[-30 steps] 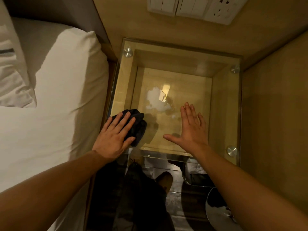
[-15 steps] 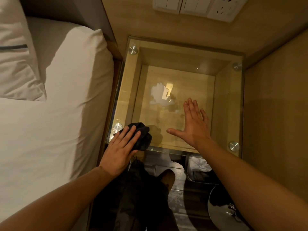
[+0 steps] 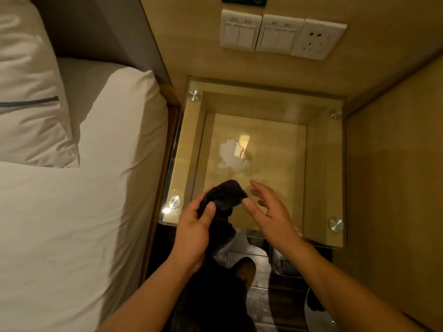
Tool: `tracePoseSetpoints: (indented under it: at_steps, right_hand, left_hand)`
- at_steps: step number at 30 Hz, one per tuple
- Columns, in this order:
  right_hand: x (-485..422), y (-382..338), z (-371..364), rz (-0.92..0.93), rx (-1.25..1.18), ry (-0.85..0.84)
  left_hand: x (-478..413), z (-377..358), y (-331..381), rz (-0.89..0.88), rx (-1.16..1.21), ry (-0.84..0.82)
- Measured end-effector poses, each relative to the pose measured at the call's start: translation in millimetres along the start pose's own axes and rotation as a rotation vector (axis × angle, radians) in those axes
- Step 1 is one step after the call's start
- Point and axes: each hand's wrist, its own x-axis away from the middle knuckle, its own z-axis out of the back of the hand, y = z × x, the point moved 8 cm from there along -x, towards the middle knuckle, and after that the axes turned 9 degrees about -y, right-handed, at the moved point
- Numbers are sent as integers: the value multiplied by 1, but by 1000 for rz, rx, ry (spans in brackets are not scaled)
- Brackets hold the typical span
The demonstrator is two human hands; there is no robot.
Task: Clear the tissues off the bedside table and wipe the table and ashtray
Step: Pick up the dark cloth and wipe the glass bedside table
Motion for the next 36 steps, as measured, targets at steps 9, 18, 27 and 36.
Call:
tracePoseSetpoints:
  at_steps: [9,18,27,36]
  right_hand:
    - [-32,-62,-5,-47,-760,-31]
    - [-108,-94,44,-33,-718,74]
    - [-230,-142,106,103,128,-25]
    - [-285,-125,73,226,1231,-44]
  left_hand:
    - [-47,-70,61,-68,153,-146]
    - [-114,-69,118,-252,-502,-138]
    - [-159,22,88,-323,-1218,-119]
    - [-180,45,41,-389,-1744,-151]
